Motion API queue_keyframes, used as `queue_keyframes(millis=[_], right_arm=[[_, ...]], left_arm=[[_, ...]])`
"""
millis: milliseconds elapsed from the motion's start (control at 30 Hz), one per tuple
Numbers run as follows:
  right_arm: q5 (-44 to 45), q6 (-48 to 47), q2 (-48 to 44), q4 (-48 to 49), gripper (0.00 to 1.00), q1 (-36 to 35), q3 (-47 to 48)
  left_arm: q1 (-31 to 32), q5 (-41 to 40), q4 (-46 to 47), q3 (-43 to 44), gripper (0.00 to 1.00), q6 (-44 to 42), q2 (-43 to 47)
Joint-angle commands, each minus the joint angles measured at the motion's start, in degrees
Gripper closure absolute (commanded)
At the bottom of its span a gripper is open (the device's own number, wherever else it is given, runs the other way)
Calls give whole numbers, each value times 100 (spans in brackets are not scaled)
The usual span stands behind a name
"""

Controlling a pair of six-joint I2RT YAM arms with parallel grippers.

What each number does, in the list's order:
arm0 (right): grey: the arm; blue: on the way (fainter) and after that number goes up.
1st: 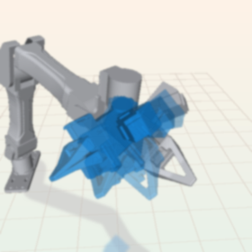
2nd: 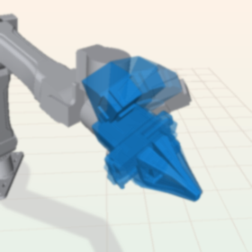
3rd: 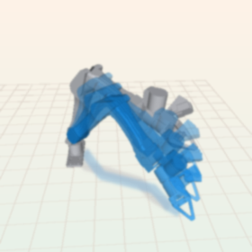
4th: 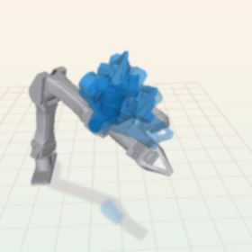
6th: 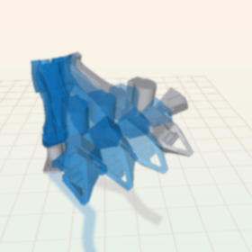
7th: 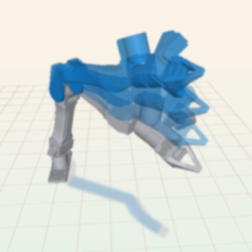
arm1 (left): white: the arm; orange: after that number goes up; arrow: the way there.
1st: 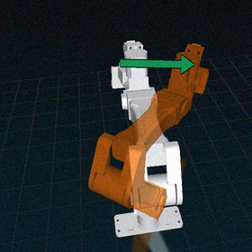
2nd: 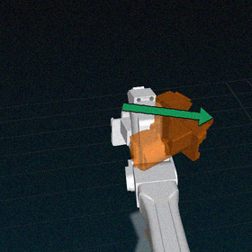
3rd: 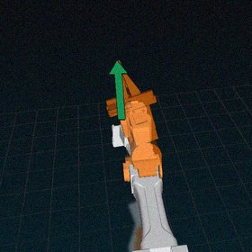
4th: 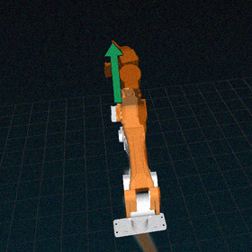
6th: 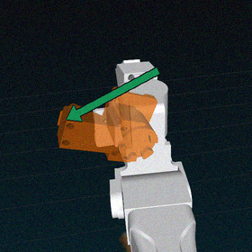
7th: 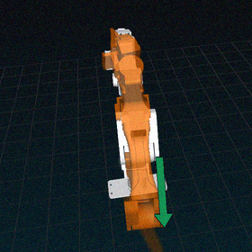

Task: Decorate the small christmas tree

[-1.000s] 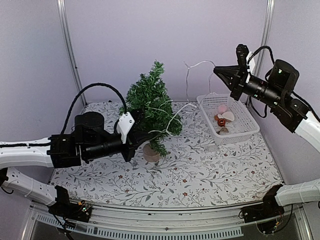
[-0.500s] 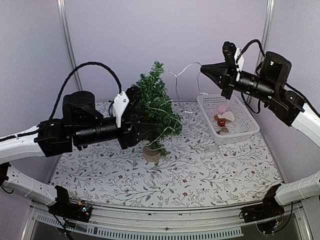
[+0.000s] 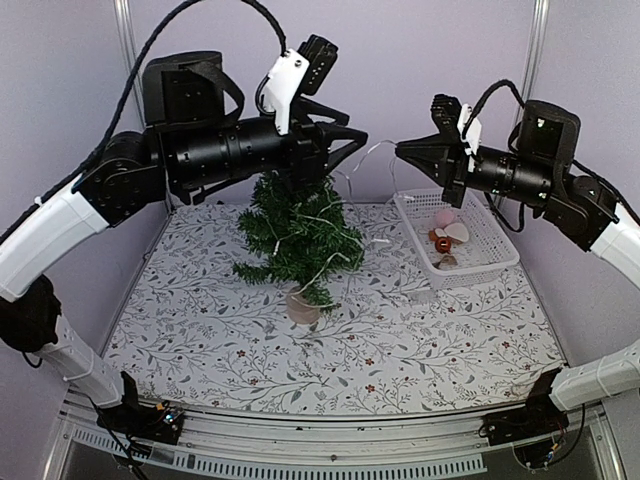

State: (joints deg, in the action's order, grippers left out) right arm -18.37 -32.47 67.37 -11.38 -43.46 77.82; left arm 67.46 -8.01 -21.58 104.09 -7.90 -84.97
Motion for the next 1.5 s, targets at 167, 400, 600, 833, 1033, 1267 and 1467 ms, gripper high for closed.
queue_keyframes(millis=[167,400,600,833,1033,1267,1467], right_arm=[[275,-318,89,-328,100,-368,359],[311,-350,121,-329,100,-497,375],[455,213,-159,183,55,-442,-249],[41,1437,-941,727,26,428,-1767],[-30,1721,-1515,1064,30,779,-3535],[-168,2276,-1602,1937,37,787,-4741],[-92,2000,-1458,2230,39,789,-5420]], left_arm=[[127,-254,-1330,1430,64,-228,-1096],[127,-304,-1359,1397,97,-279,-1161],[127,119,-597,710,100,-321,-611],[101,297,-326,677,100,-456,-482],[77,401,-176,744,100,-551,-532],[23,507,-97,774,100,-581,-547],[-29,534,-94,774,100,-557,-543]])
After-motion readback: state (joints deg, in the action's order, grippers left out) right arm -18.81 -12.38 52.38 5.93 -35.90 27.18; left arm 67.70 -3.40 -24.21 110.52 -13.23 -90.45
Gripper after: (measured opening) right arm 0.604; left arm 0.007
